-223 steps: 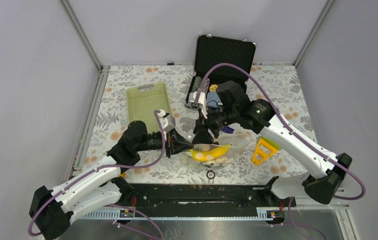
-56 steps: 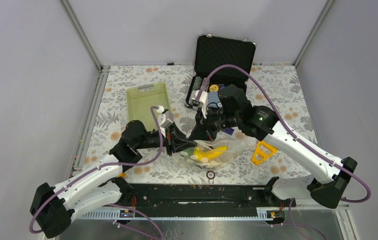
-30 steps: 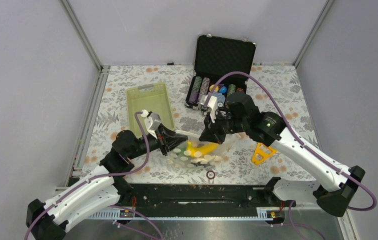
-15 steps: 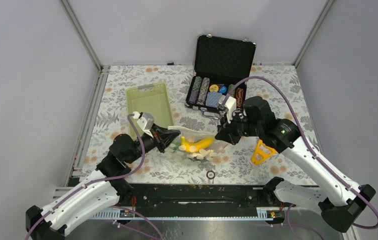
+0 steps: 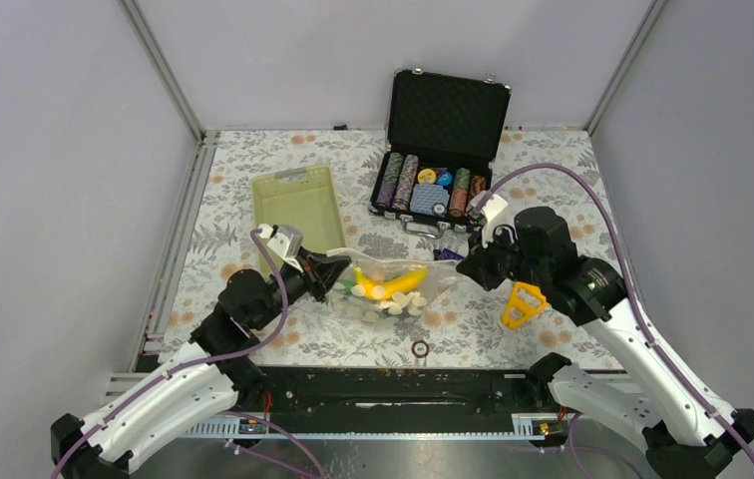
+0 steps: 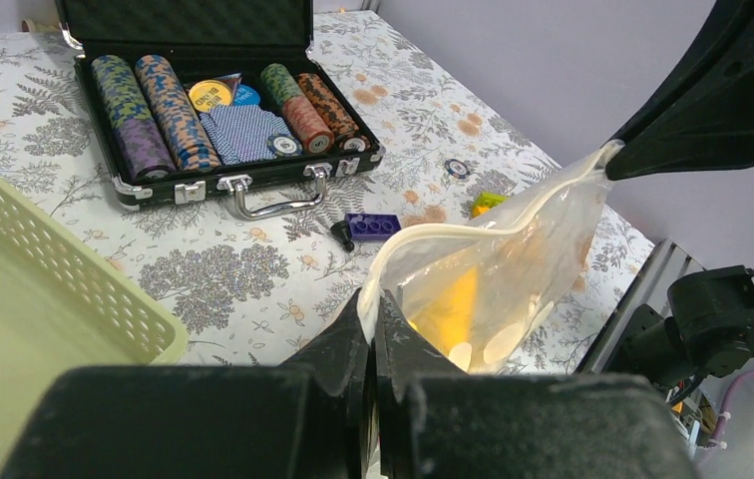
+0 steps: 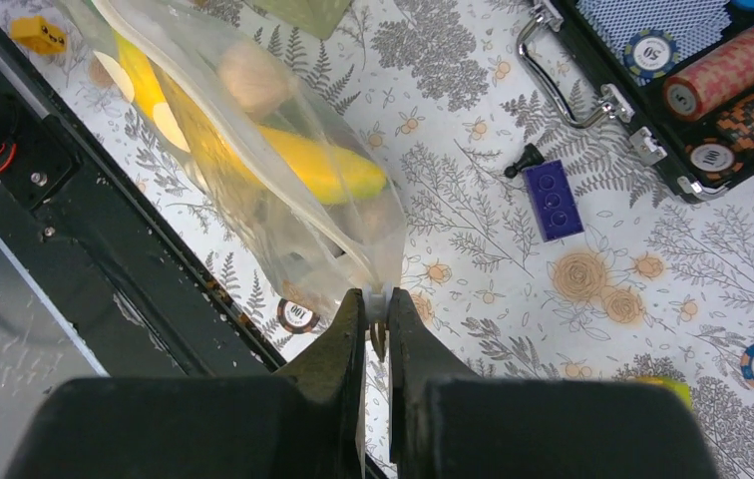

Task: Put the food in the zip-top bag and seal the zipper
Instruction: Zip the zipper food storage bag at the center of the board.

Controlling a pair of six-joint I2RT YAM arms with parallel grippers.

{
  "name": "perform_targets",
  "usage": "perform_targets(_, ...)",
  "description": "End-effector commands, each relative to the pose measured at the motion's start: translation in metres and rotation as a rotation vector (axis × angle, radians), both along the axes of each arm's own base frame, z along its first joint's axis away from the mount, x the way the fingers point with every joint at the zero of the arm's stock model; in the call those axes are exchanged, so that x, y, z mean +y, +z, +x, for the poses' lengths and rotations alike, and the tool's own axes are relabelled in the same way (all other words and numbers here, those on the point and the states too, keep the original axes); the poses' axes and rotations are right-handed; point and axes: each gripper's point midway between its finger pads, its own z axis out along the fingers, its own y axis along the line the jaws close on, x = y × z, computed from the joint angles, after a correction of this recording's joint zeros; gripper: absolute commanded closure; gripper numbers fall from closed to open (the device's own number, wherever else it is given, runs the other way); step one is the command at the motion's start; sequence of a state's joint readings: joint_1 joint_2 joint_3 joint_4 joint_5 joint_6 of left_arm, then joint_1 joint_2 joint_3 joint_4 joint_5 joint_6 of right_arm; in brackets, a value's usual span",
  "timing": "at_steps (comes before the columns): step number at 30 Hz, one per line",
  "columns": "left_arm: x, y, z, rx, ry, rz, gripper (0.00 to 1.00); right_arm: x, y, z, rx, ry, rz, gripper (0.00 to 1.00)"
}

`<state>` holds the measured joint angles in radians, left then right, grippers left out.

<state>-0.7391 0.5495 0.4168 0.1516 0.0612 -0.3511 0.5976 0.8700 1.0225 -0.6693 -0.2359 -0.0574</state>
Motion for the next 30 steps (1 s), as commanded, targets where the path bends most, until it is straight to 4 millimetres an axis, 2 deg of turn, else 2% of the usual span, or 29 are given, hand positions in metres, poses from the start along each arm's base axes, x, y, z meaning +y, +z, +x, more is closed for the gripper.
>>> perform_targets(1, 0.018, 0.014, 0.017, -0.046, 0.127, -0.017, 1.00, -0.026, 0.001, 0.005, -0.030, -0.114, -0.049, 1.00)
perform_targets(9, 0.020, 0.014, 0.019, -0.041, 0.147, -0.016, 1.00, -0.043, 0.003, 0.011, -0.047, -0.220, -0.078, 1.00)
perform_targets(20, 0.022, 0.009, 0.022, -0.021, 0.163, -0.004, 1.00, -0.058, 0.009, 0.007, -0.088, -0.276, -0.083, 1.00)
perform_targets(22, 0.018, 0.012, 0.020, -0.029, 0.139, -0.008, 1.00, -0.054, 0.014, 0.005, -0.092, -0.261, -0.057, 1.00)
perform_targets(26, -0.004, 0.028, 0.005, -0.065, -0.011, -0.045, 1.00, -0.035, 0.032, 0.003, -0.065, -0.236, 0.059, 1.00)
perform_targets(30, -0.017, 0.038, -0.001, -0.071, -0.083, -0.085, 1.00, -0.021, 0.049, 0.000, -0.033, -0.216, 0.145, 1.00)
